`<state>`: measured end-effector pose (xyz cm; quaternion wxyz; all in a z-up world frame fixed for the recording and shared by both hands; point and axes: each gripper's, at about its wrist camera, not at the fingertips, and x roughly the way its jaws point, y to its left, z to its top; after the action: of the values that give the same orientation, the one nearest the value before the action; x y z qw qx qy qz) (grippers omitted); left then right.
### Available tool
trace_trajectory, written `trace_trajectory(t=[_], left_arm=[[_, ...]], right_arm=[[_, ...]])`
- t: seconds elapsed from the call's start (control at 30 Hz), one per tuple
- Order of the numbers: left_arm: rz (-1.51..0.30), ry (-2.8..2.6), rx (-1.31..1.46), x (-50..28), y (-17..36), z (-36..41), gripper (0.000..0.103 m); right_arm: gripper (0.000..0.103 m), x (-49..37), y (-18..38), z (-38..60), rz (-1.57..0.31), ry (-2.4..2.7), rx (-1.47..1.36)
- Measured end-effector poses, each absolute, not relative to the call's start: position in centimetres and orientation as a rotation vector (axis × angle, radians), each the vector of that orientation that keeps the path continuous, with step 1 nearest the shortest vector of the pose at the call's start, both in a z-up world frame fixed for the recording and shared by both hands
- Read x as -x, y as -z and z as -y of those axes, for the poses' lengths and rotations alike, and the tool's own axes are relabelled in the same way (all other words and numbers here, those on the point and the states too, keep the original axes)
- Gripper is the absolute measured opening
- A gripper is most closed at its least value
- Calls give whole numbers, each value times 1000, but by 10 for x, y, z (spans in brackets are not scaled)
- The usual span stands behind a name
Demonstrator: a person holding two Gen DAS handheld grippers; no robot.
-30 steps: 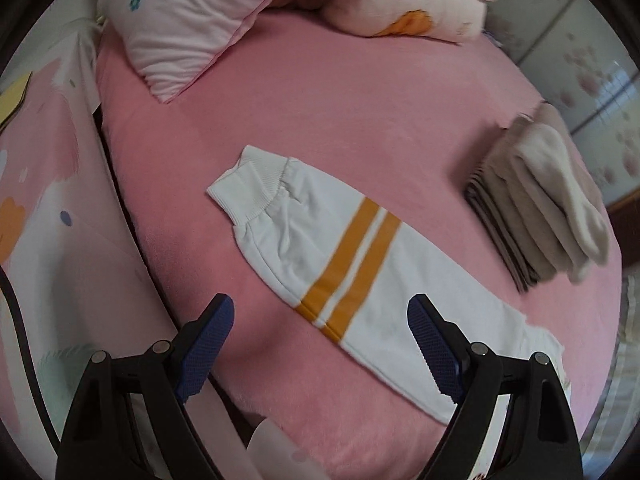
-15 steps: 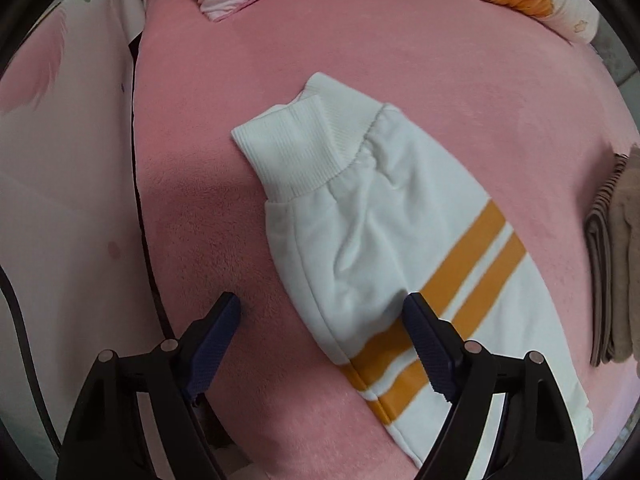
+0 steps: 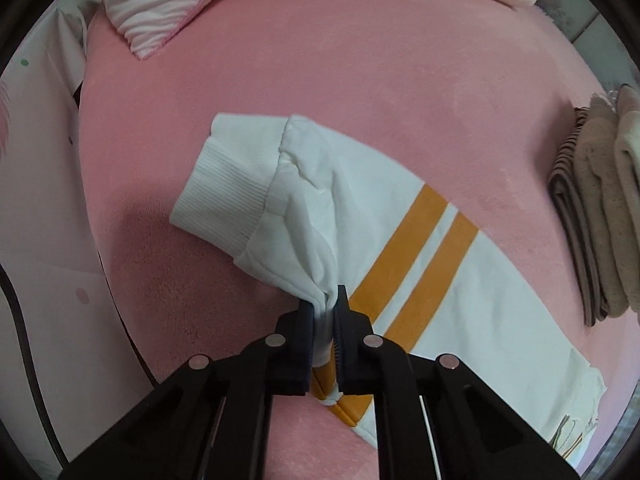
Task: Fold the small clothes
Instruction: 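Grasp the cuff with the left tool and lift it, then carry the sleeve across the shirt front with the left tool and release it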
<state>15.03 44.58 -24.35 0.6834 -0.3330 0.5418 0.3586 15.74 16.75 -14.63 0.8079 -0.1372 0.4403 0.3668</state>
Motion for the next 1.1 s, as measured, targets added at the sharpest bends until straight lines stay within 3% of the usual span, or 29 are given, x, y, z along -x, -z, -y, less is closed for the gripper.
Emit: trace_trajectory(t=[0.37,0.63,0.87,1.1], left_arm=[[-1014,-578,511,-168,142,-362,5],[-913,-357,399,-171,79,-253,5],[-887,-163,307,-180,83,-143,5],[-963,21,338,-184,146,-65,5]], right_arm=[[25,-149,127,-129,-894,-735,260],[25,-153,113,-60,-879,-624,172],[26,-154,109,15,-879,-496,106],[26,-153,124,80,-916,-391,63]])
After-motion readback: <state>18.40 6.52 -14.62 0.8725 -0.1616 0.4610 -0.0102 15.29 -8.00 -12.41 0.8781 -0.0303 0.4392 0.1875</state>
